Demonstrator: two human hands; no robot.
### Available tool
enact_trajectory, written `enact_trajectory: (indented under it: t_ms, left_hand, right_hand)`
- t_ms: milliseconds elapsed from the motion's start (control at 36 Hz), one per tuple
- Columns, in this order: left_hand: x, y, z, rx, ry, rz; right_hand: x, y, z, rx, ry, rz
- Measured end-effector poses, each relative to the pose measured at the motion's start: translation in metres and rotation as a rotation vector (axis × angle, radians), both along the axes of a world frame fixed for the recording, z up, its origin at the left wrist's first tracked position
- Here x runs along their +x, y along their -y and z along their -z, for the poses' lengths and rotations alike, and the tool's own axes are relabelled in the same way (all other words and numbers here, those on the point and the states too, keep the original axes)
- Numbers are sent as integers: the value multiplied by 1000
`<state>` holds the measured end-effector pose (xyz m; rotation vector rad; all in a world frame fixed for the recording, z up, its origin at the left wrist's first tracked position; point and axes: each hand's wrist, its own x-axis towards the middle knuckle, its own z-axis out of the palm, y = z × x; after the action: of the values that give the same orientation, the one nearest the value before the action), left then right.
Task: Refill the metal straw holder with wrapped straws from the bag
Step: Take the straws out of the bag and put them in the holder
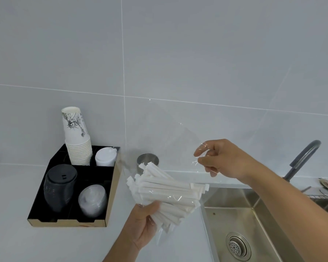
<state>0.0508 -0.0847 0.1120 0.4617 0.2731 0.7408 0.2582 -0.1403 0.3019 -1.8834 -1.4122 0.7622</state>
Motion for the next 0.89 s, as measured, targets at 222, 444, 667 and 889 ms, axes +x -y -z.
enact_trajectory:
  t_ms: [222,444,667,889]
  left_hand:
    - [16,2,-3,61,-106,-49]
    - [27,2,-8,-126,-85,-26]
    - [51,-9,-23,-227,-105,-71]
    - [74,-22,-25,-215,-66,-120]
  right_hand:
    - [7,17,5,64,-37,17]
    - [-2,29,1,58,-6,-53]
    - [-9,33,2,267,-196,95]
    - [-25,60,30,473,-447,335]
